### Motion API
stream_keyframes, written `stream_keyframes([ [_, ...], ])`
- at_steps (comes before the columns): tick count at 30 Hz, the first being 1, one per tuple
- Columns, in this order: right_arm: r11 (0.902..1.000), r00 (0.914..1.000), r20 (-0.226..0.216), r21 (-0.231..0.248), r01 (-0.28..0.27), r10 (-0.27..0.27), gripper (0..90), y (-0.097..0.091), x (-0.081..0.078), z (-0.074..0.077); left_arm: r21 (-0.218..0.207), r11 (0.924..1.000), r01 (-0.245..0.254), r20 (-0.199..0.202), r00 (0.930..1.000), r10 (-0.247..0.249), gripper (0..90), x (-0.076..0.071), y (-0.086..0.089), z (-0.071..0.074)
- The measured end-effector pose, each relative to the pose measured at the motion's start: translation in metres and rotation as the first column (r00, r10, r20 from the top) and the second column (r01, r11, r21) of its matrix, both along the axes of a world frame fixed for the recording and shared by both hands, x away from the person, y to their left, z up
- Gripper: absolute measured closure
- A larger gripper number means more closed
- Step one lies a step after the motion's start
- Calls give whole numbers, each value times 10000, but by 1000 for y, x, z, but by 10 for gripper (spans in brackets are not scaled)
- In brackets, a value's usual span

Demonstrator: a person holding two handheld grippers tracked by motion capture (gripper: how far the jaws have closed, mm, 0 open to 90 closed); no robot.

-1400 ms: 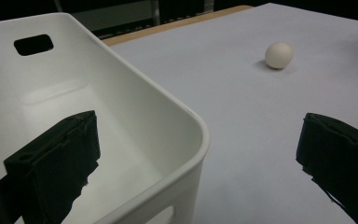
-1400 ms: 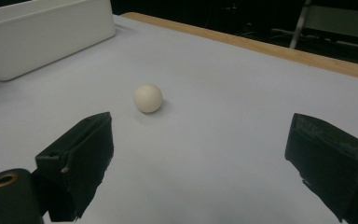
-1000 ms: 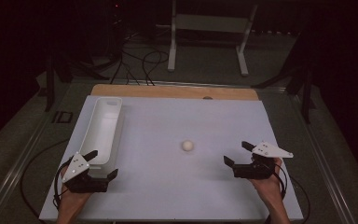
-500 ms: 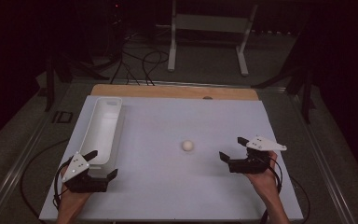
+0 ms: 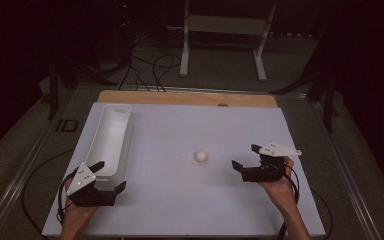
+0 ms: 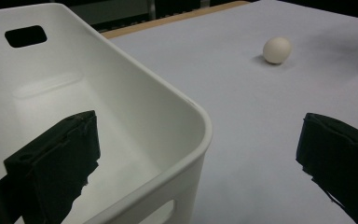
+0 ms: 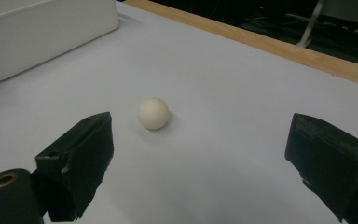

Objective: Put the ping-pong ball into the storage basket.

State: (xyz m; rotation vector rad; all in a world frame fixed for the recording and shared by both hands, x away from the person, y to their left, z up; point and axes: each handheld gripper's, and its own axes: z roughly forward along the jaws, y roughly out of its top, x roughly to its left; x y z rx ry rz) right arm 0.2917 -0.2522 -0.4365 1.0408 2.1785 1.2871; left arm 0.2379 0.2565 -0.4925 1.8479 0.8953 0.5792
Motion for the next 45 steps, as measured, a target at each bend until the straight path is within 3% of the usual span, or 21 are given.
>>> stream_keyframes([
  [45,9956,9969,-609,-759,-546,500,73,32,25,11,76,10000,-56,17,10000,55,1,-1,0,0],
])
